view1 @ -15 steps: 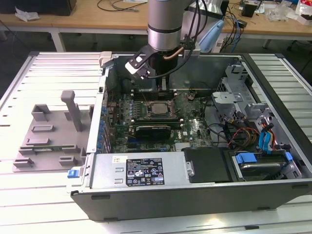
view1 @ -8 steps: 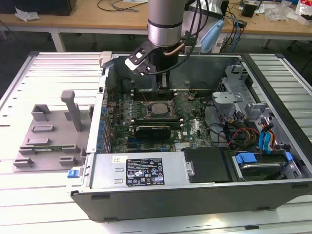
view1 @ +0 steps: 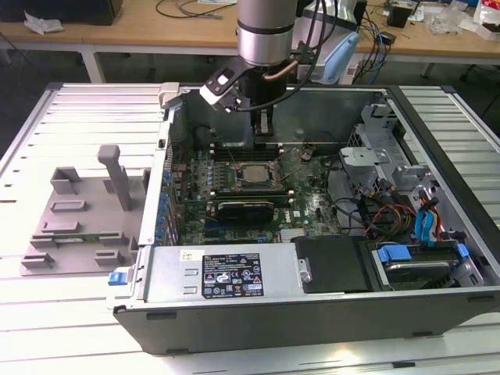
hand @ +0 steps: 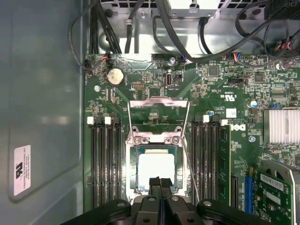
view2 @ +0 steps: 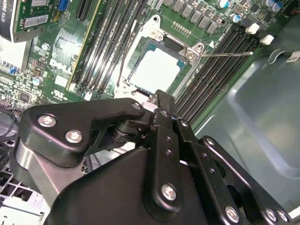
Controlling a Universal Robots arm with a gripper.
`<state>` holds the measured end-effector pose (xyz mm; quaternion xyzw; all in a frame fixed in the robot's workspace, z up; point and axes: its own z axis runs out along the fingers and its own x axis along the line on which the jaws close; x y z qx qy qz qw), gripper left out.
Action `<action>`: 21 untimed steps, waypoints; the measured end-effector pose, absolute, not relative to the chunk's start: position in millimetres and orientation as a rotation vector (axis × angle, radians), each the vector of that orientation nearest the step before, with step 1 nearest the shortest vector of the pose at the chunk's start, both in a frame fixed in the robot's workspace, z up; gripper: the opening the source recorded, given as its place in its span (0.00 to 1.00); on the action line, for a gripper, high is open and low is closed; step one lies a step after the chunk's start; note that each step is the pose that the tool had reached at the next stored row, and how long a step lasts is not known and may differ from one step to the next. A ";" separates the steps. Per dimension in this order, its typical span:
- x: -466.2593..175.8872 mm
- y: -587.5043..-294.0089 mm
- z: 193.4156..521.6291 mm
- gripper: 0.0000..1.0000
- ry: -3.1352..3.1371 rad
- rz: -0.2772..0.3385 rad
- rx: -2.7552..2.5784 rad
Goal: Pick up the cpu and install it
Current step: 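Close the cpu cover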
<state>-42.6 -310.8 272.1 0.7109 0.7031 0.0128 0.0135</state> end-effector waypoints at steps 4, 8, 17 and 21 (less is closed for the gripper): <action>-42.5 -310.8 276.1 0.11 2.190 0.040 2.214; -42.5 -310.8 277.4 0.11 2.190 0.040 2.214; -31.1 -310.8 277.6 0.11 2.190 0.040 2.214; -24.2 -310.8 277.6 0.11 2.190 0.040 2.214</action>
